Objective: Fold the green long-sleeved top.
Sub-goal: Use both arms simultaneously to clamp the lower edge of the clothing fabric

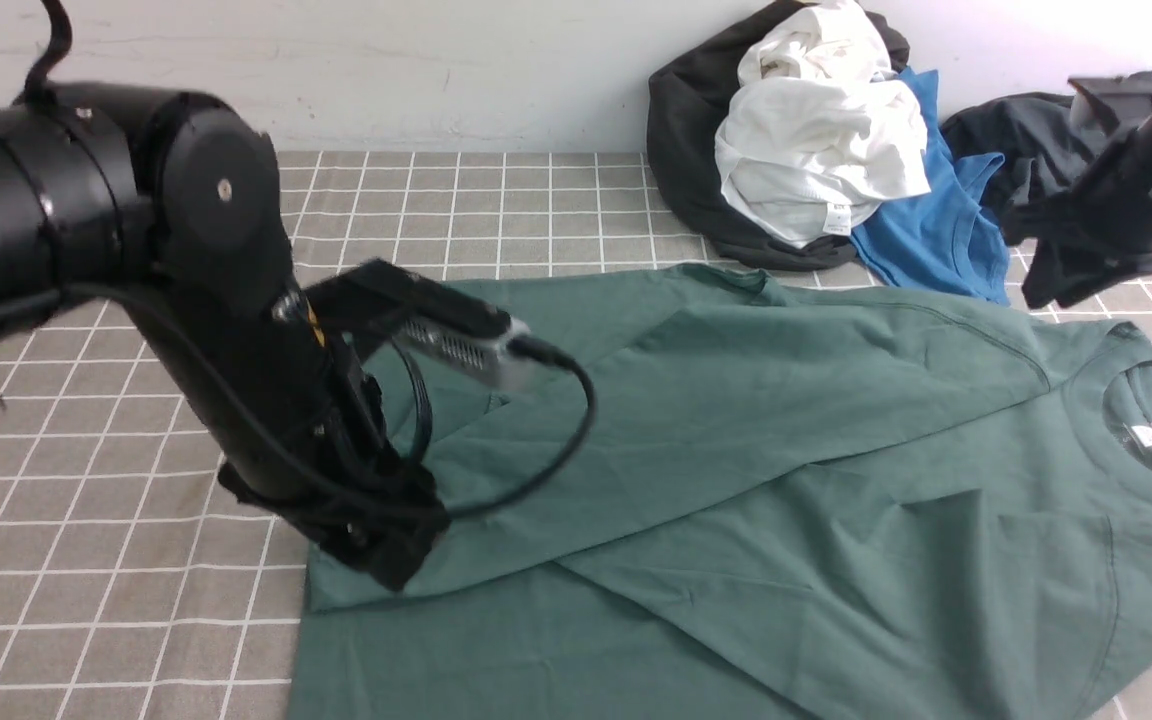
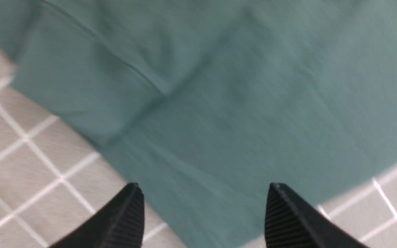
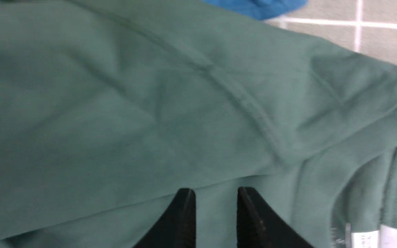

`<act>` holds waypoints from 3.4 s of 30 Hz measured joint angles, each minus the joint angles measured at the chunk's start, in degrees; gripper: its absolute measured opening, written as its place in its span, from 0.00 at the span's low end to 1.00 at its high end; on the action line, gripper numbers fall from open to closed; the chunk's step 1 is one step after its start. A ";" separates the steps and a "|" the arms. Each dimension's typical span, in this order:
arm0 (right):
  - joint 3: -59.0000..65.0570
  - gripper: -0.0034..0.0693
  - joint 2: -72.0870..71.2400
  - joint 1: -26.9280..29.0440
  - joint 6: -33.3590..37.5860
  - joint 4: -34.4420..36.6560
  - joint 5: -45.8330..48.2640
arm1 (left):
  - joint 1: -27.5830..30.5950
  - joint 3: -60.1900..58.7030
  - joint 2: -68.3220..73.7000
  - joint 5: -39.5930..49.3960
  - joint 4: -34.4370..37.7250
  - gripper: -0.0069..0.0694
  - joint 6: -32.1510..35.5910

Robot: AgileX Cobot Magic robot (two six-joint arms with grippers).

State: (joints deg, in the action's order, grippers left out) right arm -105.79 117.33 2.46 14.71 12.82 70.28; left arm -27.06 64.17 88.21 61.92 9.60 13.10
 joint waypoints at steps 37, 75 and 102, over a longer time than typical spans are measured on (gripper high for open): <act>25.52 0.08 -34.92 -18.85 20.90 13.93 -9.89 | -14.36 -23.70 2.58 -18.32 -13.76 0.10 22.55; 74.11 0.59 -34.15 -18.85 6.42 -53.35 -33.52 | 7.51 -24.27 -15.47 -12.54 -4.57 0.09 17.77; 79.92 0.40 -33.37 -18.85 9.32 -59.14 -43.76 | 7.51 -24.27 -15.52 -13.44 -4.40 0.09 17.65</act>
State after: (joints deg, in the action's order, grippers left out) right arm -25.88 83.96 -16.39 24.03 -46.32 26.52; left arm -19.55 39.90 72.69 48.48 5.20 30.75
